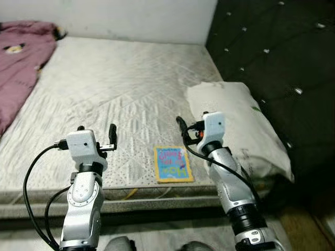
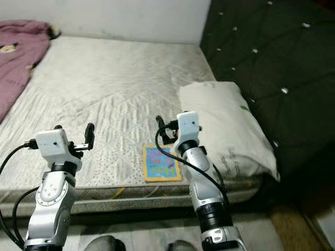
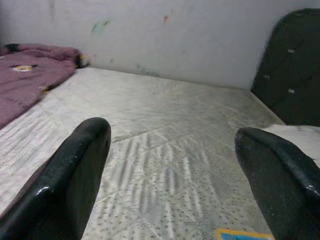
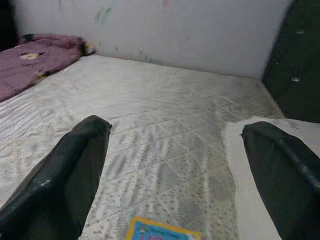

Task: Clean up the room

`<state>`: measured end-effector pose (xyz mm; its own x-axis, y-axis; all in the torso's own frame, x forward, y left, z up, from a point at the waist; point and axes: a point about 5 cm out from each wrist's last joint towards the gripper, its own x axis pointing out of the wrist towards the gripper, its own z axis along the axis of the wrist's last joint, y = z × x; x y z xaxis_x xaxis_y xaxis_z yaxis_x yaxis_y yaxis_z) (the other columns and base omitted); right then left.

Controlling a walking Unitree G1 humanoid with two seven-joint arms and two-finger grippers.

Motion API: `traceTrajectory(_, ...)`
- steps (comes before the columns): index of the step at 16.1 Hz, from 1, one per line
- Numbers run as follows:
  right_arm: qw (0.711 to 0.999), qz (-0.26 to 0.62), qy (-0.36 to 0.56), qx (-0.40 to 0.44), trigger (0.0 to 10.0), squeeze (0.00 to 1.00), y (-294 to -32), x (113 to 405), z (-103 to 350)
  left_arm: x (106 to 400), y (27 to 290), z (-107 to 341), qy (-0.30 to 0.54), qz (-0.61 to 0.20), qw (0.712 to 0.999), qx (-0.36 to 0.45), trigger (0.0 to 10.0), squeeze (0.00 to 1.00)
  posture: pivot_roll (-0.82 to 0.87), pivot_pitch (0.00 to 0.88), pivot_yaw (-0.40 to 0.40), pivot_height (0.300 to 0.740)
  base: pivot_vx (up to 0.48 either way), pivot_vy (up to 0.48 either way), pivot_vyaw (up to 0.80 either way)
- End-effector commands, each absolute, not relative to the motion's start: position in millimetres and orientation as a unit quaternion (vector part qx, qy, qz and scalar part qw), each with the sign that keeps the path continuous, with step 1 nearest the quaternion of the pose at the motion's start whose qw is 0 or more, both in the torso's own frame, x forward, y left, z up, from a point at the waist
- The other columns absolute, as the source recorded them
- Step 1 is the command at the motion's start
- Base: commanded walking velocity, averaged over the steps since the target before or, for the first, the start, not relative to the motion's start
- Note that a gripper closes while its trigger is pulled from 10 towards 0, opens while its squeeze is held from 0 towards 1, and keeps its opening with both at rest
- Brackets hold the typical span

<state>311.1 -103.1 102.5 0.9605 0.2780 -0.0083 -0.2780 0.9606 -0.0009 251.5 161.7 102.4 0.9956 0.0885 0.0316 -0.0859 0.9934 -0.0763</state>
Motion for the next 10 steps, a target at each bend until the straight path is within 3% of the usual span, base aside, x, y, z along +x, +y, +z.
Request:
traceTrajectory(1, 0.992, 0.129, 0.014, -0.004, 10.0, 0.0, -112.1, 311.5, 99.9, 252.4, 155.2, 103.6, -0.018, 0.032, 0.998, -0.042, 10.0, 0.0, 0.03, 0.0, -0.068, 0.74, 0.0, 0.48, -0.8)
traceTrajectory(2, 0.992, 0.129, 0.013, -0.004, 10.0, 0.0, -112.2, 311.5, 100.1, 252.5, 155.1, 103.6, -0.018, 0.033, 0.998, -0.043, 10.0, 0.0, 0.03, 0.0, -0.068, 0.74, 0.0, 0.48, -0.69)
traceTrajectory(10, 0.991, 0.132, 0.013, -0.011, 10.0, 0.0, -111.9, 312.4, 100.5, 253.7, 154.9, 103.9, -0.018, 0.036, 0.998, -0.048, 10.0, 0.0, 0.03, 0.0, -0.071, 0.74, 0.0, 0.48, 0.0)
